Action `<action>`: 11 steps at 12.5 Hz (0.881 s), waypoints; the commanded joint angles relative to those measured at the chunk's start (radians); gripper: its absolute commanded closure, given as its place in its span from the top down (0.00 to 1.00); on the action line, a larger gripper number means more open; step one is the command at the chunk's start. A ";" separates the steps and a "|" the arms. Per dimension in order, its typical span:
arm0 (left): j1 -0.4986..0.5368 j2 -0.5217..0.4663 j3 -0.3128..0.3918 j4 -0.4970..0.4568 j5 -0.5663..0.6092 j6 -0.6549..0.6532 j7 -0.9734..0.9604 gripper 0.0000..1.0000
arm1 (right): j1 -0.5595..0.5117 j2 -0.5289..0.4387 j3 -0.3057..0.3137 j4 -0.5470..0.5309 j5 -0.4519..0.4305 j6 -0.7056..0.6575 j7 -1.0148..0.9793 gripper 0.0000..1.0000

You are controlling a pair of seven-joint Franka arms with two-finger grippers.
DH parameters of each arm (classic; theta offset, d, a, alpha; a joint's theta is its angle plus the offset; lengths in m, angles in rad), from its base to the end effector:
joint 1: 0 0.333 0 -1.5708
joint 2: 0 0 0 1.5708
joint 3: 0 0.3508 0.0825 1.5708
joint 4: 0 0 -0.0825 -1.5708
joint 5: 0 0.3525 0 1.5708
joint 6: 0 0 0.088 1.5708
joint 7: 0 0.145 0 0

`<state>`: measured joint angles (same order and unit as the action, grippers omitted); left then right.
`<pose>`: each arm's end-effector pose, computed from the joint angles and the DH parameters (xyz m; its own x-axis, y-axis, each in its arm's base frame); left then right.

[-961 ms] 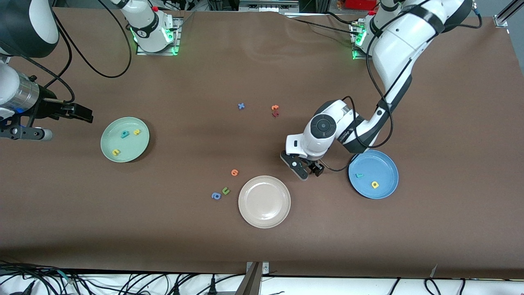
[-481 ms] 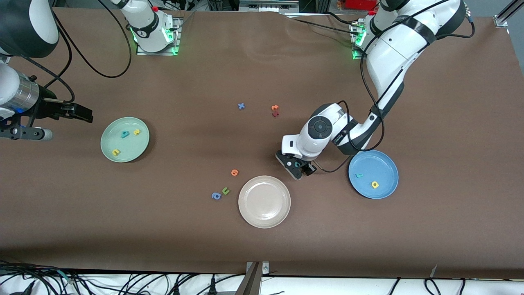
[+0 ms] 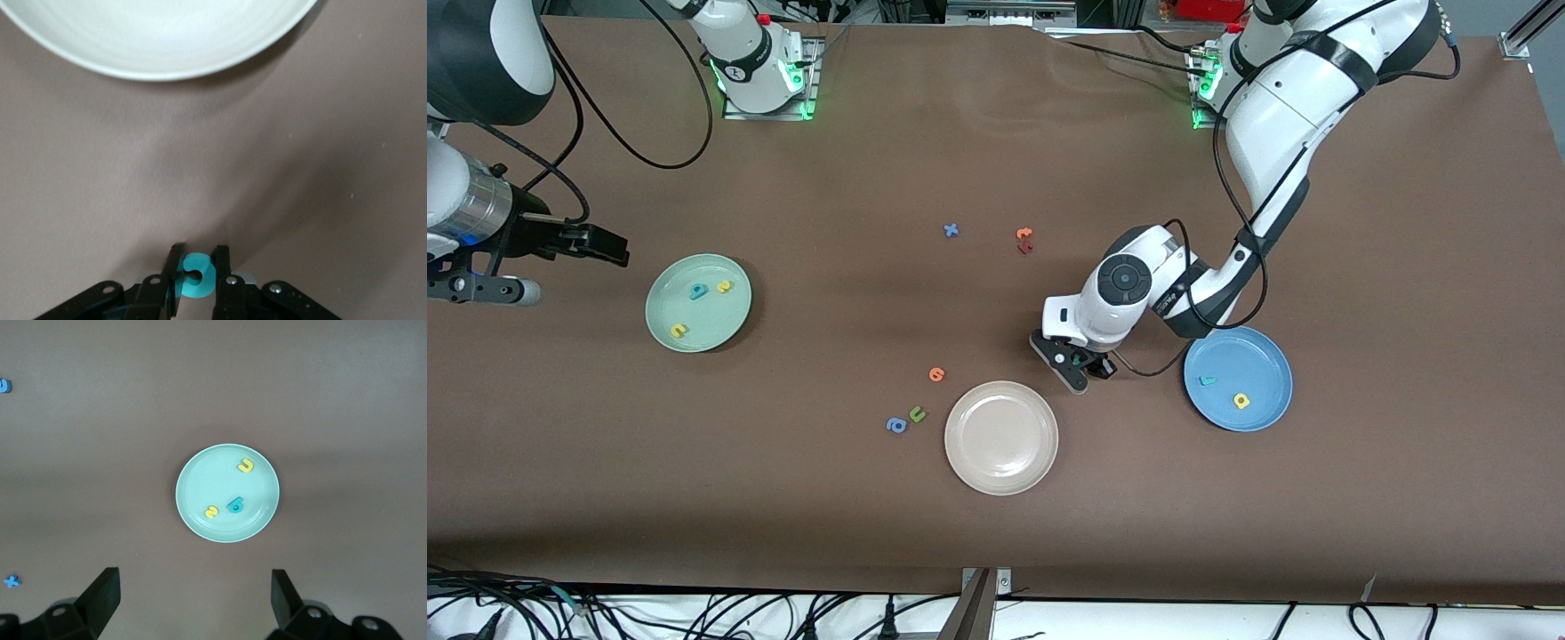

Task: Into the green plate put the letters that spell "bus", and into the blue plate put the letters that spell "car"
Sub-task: 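Move the left gripper to the teal letter c and grasp it, then carry the teal c onto the blue plate and release it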

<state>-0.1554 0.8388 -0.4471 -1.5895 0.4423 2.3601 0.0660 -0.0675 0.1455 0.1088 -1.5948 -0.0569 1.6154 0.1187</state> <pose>0.6096 -0.3429 0.1838 0.6632 -0.7475 0.0378 -0.7482 -0.6634 0.0075 0.5630 0.0114 0.5357 0.9902 -0.0742 -0.1181 -0.0681 -0.9962 0.0547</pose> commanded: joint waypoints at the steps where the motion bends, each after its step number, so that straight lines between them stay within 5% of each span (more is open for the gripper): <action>1: 0.010 -0.070 -0.002 0.002 0.016 -0.088 0.005 0.04 | -0.015 -0.021 0.015 -0.017 -0.011 0.001 0.009 1.00; 5: 0.120 -0.136 -0.004 -0.003 0.016 -0.260 0.063 0.05 | -0.015 -0.021 0.015 -0.017 -0.011 0.003 0.012 1.00; 9: 0.299 -0.138 -0.004 -0.027 0.029 -0.275 0.291 0.08 | -0.015 -0.021 0.015 -0.017 -0.011 0.003 0.013 1.00; 10: 0.304 -0.138 -0.004 -0.041 0.029 -0.275 0.285 0.40 | -0.015 -0.021 0.015 -0.017 -0.011 0.003 0.013 1.00; 11: 0.301 -0.154 -0.005 -0.046 0.029 -0.275 0.294 0.98 | -0.015 -0.021 0.015 -0.017 -0.012 0.003 0.013 1.00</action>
<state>0.1552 0.7169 -0.4367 -1.6047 0.4428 2.0886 0.3503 -0.0683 0.1454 0.1089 -1.5948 -0.0569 1.6154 0.1188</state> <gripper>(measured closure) 0.705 0.000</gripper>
